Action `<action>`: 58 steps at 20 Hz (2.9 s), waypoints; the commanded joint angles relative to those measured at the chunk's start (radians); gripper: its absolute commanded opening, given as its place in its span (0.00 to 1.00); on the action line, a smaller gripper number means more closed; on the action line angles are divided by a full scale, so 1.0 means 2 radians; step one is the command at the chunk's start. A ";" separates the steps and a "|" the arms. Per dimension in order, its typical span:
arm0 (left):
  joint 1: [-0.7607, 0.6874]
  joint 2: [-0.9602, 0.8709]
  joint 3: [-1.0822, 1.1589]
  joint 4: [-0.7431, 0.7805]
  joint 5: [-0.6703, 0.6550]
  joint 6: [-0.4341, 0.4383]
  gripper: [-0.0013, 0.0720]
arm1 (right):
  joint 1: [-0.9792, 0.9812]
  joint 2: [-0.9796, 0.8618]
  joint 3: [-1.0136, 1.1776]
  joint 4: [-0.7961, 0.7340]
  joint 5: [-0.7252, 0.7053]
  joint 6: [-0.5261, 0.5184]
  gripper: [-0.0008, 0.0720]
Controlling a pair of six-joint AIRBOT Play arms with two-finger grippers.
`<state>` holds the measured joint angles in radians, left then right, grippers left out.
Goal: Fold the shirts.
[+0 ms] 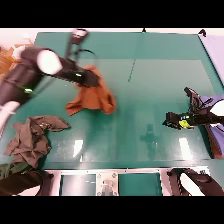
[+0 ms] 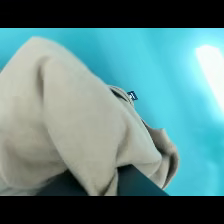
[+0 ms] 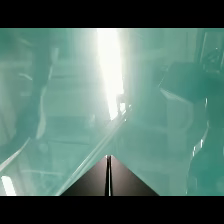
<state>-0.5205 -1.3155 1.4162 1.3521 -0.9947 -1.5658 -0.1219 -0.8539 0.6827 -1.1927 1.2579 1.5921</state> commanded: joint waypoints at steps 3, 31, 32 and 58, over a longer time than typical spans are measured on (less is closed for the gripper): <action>-0.068 -0.097 0.008 -0.088 0.086 -0.002 0.87 | 0.000 0.000 0.001 0.000 -0.006 0.000 0.42; 0.196 -0.175 -0.114 -0.338 0.028 0.185 0.05 | 0.030 -0.282 0.083 0.233 -0.087 -0.147 0.04; 0.196 -0.163 -0.093 -0.326 0.017 0.185 0.05 | 0.014 -0.277 0.110 0.224 -0.061 -0.145 0.04; 0.196 0.196 0.280 0.045 -0.035 0.075 0.05 | -0.215 0.015 0.567 0.229 -0.063 -0.122 0.04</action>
<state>-0.1295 -0.8986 2.0098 1.3743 -1.0401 -1.4048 -0.5564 -0.8192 1.8732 -0.7425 1.1477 1.3506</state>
